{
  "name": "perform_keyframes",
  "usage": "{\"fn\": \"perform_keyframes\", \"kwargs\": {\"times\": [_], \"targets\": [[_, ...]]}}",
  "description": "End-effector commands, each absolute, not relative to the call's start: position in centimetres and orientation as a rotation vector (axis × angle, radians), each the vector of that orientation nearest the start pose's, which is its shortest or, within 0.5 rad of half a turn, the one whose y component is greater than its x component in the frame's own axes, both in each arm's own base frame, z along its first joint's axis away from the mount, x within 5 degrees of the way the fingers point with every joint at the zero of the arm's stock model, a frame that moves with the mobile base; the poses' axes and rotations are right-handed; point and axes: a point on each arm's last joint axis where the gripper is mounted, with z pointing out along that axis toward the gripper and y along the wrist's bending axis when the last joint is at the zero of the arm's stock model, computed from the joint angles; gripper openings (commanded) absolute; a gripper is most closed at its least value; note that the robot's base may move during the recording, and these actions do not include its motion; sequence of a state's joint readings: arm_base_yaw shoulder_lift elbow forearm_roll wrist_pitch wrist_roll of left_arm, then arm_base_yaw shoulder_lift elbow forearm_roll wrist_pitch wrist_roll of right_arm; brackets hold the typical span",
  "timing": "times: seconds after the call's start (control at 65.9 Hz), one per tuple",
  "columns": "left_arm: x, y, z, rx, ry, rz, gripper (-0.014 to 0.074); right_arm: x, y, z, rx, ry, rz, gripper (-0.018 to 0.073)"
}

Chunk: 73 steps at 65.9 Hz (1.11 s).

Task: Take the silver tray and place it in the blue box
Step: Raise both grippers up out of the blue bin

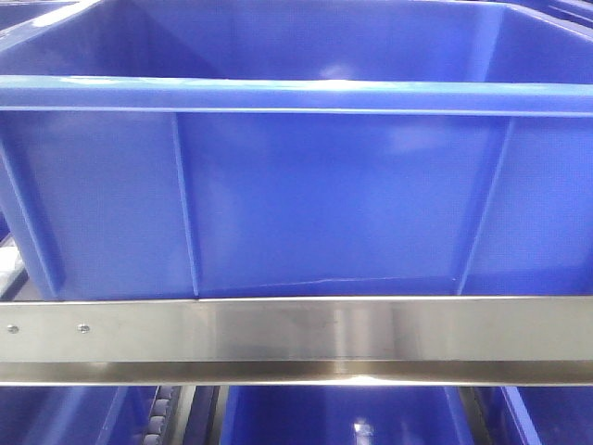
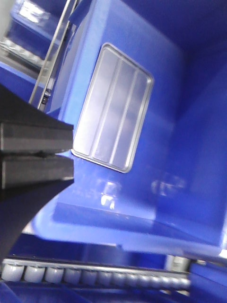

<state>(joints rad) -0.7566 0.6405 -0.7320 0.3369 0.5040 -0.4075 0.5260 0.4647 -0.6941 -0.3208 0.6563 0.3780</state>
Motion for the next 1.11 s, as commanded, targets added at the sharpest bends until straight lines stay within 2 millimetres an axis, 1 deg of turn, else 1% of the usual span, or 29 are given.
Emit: {"fn": "perform_keyframes", "kwargs": {"times": [0.0,0.106,0.197,0.288,0.85,1.016,1.092], "targets": [[8.8,-6.9,37.1,0.494,1.655,-0.516,-0.0105,6.8,2.1,35.9,-0.281,1.705,0.270,0.0053],[8.1,-6.3,35.9,0.495,1.627,-0.532,-0.0105,5.9,1.7,34.4,-0.293,1.638,0.278,0.0053],[8.0,-6.2,35.3,0.497,1.634,-0.534,-0.0105,5.7,1.6,33.8,-0.307,1.605,0.273,0.0053],[8.0,-6.3,35.0,0.492,1.650,-0.546,-0.0105,5.8,1.7,33.8,-0.308,1.603,0.273,0.0052],[8.0,-6.3,35.0,0.493,1.651,-0.545,-0.0105,5.8,1.6,33.6,-0.307,1.617,0.267,0.0052],[8.1,-5.9,34.7,0.472,1.654,-0.508,-0.0105,5.8,1.6,33.6,-0.306,1.618,0.267,0.0052],[8.0,-5.3,34.3,0.458,1.606,-0.458,-0.0105,5.8,1.6,33.6,-0.306,1.618,0.267,0.0052]]}}
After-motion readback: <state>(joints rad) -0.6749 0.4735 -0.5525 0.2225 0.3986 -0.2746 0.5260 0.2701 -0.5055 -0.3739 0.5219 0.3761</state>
